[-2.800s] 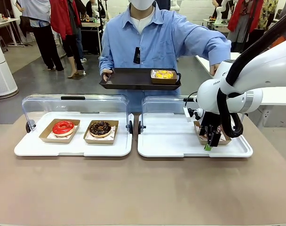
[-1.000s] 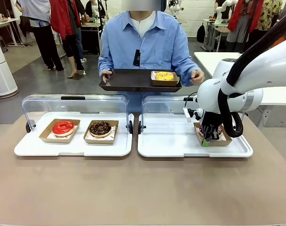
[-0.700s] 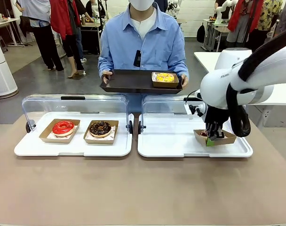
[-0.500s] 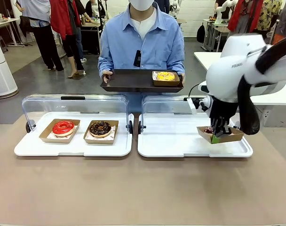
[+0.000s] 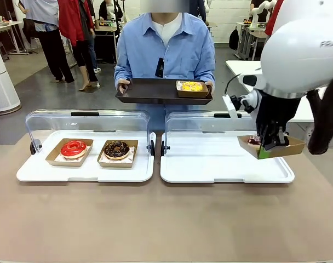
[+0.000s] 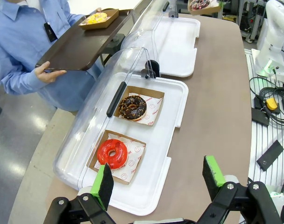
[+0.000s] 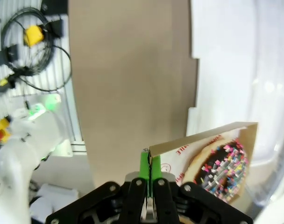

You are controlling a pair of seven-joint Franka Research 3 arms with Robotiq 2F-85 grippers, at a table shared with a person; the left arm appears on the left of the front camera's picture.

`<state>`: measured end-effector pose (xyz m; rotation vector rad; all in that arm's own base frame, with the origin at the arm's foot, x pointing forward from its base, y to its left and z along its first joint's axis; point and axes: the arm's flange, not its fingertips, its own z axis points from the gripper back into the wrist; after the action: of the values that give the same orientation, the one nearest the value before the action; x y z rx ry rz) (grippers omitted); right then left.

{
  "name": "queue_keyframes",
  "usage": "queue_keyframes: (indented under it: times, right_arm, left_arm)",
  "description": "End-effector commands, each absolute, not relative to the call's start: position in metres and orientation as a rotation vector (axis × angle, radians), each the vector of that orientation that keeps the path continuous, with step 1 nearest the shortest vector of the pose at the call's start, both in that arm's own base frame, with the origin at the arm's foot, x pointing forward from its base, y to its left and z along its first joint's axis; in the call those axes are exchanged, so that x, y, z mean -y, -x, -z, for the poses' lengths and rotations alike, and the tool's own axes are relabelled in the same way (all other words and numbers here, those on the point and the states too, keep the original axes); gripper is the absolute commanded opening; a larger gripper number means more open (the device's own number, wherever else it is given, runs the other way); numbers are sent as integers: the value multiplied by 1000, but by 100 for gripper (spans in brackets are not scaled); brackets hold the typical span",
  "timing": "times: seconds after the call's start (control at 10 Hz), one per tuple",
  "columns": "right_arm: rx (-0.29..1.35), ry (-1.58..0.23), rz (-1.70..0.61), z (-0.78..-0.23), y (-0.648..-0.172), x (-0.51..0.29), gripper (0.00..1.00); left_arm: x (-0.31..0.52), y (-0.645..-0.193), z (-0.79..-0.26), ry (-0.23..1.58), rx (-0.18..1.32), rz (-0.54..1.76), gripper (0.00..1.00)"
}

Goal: Provide the desired donut to the person.
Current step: Pick up and lift the Paper togo box containing the Donut pointed at by the person.

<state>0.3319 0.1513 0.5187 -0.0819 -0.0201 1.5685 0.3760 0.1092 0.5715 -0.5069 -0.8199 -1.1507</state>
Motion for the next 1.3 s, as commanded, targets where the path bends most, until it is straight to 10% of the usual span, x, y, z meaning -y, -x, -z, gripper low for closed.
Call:
queue_keyframes:
  times: [0.0, 1.2]
  right_arm:
    - [64, 176, -1535, -538, -311, -155, 0]
    - [143, 187, -1534, -574, -306, -160, 0]
  left_arm:
    - [-109, -375, -572, 520, 831, 1146, 100]
    - [-109, -375, -572, 520, 831, 1146, 100]
